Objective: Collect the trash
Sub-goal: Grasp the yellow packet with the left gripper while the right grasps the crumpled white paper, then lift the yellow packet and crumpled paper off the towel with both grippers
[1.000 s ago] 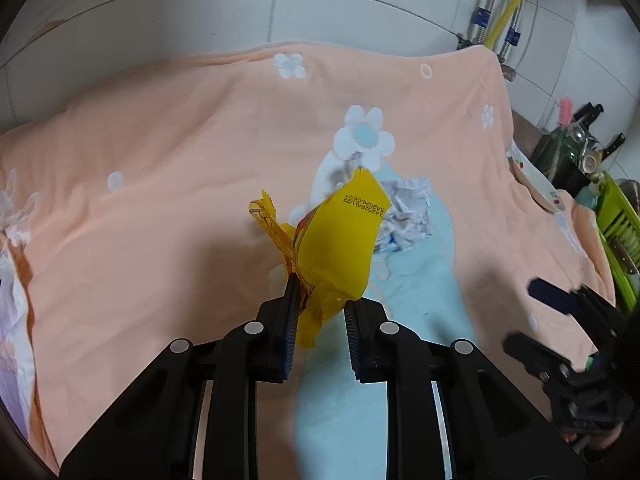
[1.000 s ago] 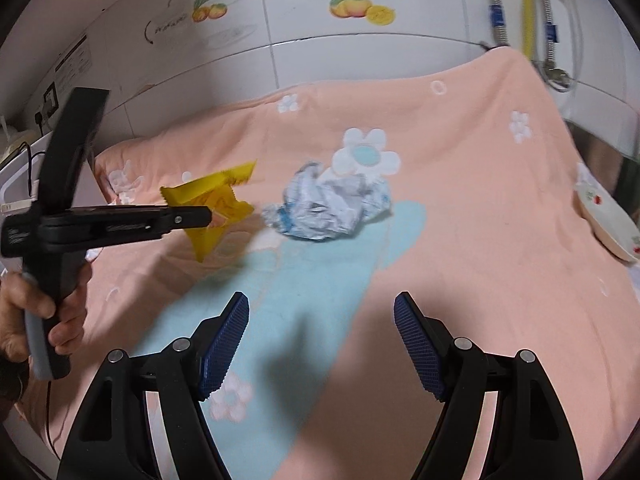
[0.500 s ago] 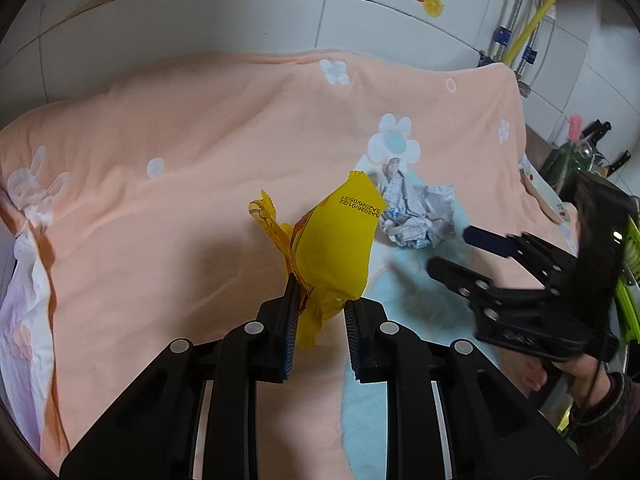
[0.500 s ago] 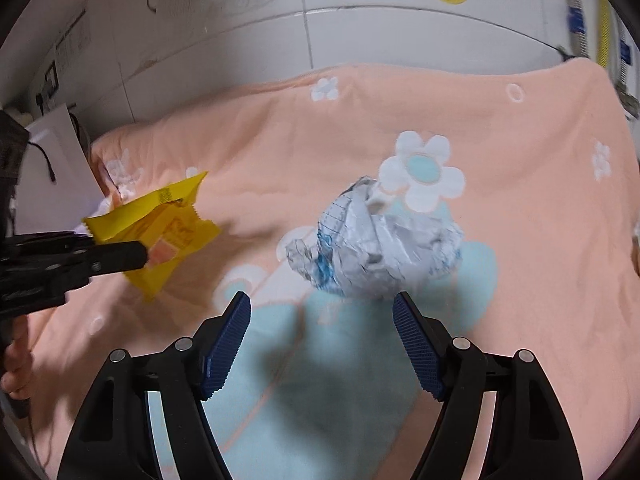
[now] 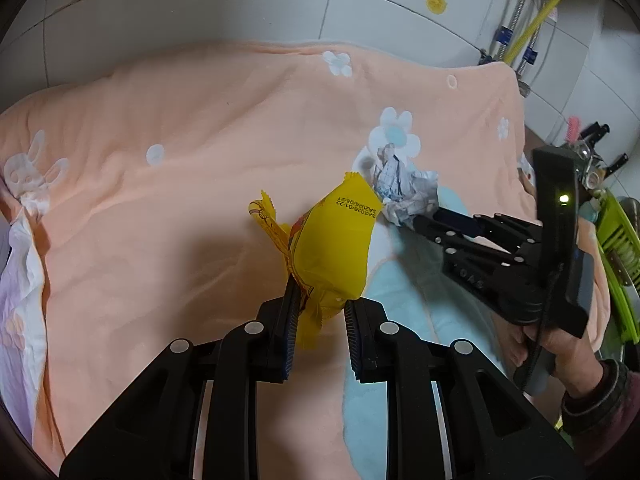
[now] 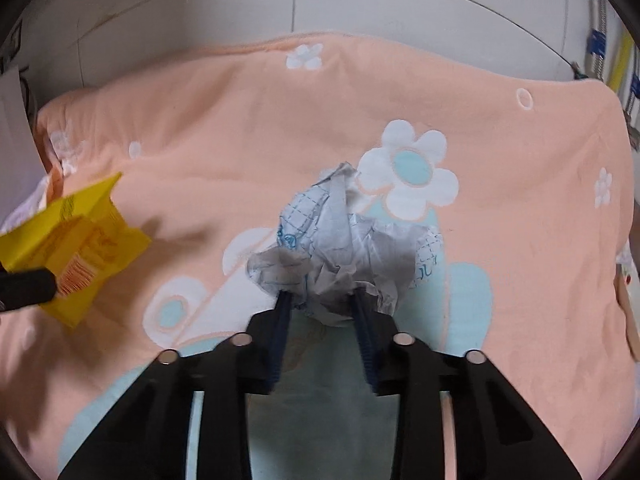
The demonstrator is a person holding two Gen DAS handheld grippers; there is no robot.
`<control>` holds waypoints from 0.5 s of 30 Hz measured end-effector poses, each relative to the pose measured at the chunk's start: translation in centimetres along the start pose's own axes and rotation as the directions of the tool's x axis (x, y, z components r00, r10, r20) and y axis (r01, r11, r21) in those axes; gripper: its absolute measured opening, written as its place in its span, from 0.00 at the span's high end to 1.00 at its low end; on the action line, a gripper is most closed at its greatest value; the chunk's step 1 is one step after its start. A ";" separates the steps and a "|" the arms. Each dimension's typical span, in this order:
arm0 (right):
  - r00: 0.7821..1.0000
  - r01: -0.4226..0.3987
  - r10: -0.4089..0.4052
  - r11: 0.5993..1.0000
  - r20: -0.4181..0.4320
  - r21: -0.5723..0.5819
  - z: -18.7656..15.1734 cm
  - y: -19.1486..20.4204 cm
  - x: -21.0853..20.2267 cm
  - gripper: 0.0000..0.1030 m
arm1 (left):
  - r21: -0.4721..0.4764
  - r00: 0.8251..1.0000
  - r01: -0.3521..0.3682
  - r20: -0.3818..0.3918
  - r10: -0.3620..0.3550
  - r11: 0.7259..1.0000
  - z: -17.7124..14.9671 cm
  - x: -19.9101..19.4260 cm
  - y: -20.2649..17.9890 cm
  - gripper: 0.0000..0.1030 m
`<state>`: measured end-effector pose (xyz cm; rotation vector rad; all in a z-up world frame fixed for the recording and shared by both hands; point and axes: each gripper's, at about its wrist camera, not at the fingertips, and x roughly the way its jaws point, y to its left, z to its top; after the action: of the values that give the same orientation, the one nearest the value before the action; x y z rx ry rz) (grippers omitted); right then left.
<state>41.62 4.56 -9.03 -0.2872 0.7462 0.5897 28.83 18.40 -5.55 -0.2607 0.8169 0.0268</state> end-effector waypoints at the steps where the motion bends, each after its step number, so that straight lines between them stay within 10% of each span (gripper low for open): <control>1: 1.000 -0.006 0.006 1.000 0.011 0.009 -0.2 -0.2 -0.6 0.75 | -0.001 1.000 0.004 0.001 -0.004 1.000 -0.1 -0.2 0.0 0.80; 9: 0.996 -0.068 0.065 0.996 0.055 0.064 -2.8 -0.4 -7.3 1.00 | 0.029 0.999 0.049 0.020 -0.049 0.998 -1.2 -2.4 -1.6 0.80; 15: 0.996 -0.052 0.046 0.996 0.076 0.067 -4.9 -0.1 -11.8 1.00 | 0.059 0.996 0.084 0.039 -0.086 0.995 -2.5 -4.8 -3.8 0.80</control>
<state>32.13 -2.44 -4.20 -0.1830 0.7018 0.6167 24.20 14.53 -2.87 -0.2403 0.7638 -0.0710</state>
